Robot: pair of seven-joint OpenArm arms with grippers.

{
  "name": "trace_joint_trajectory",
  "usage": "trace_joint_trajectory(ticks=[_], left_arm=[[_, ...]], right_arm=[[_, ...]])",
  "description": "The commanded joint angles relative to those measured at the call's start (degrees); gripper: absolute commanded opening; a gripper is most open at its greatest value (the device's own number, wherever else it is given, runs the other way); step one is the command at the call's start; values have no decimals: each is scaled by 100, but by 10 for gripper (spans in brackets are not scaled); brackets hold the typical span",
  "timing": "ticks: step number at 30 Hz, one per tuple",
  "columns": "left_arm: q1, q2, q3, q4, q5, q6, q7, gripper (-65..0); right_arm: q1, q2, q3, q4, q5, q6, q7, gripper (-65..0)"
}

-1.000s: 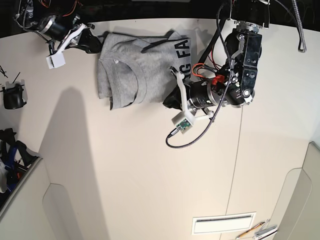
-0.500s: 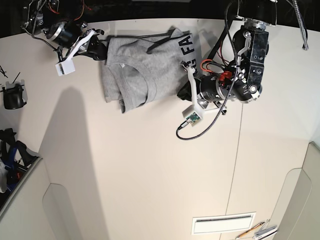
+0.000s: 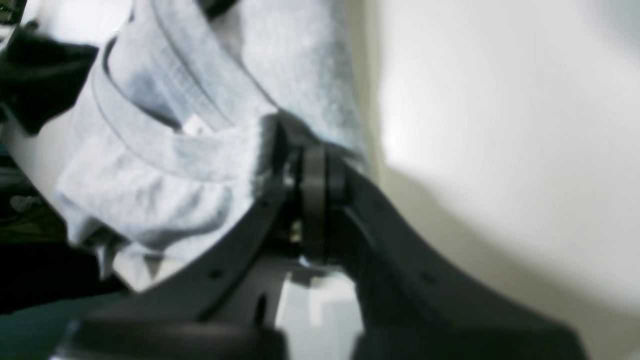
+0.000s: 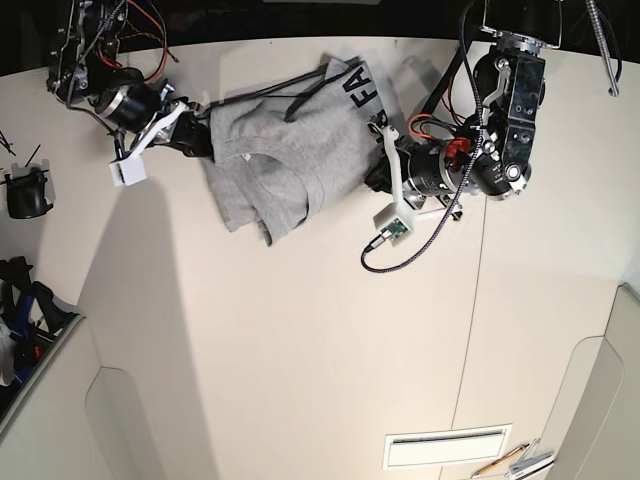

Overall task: Fold the T-shirt properly
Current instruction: 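Grasp the folded bundle with both grippers and rotate it on the table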

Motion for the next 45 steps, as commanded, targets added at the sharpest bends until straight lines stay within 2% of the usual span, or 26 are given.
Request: trace_joint_trajectory(ticks=[1, 6, 13, 18, 25, 33, 35, 41, 45], left_arm=[[-68, -20, -7, 140, -44, 26, 9, -650], [35, -37, -7, 262, -42, 42, 256, -650], [380, -179, -20, 612, -39, 46, 247, -650], [555, -179, -46, 1027, -39, 192, 280, -650], [876, -181, -48, 1145, 136, 190, 297, -650], [1051, -179, -573, 1154, 105, 181, 304, -650], [1141, -179, -715, 1163, -55, 85, 302, -650], [1327, -177, -863, 1191, -306, -4, 302, -650], [1464, -177, -863, 1290, -466, -2, 306, -650]], right_arm=[[166, 61, 9, 57, 68, 4, 96, -650], [514, 61, 2, -118, 4, 4, 94, -650], [649, 61, -157, -144, -131, 4, 208, -650], [675, 61, -562, -146, -345, 2, 398, -650], [691, 59, -1178, -146, -535, 0, 765, -650], [944, 59, -1421, -175, -835, -39, 916, -650], [1027, 55, -1421, -245, -848, -39, 918, -650], [1403, -39, -1423, -944, -848, -37, 935, -650], [1729, -225, -1421, -1504, -828, -37, 955, -650]])
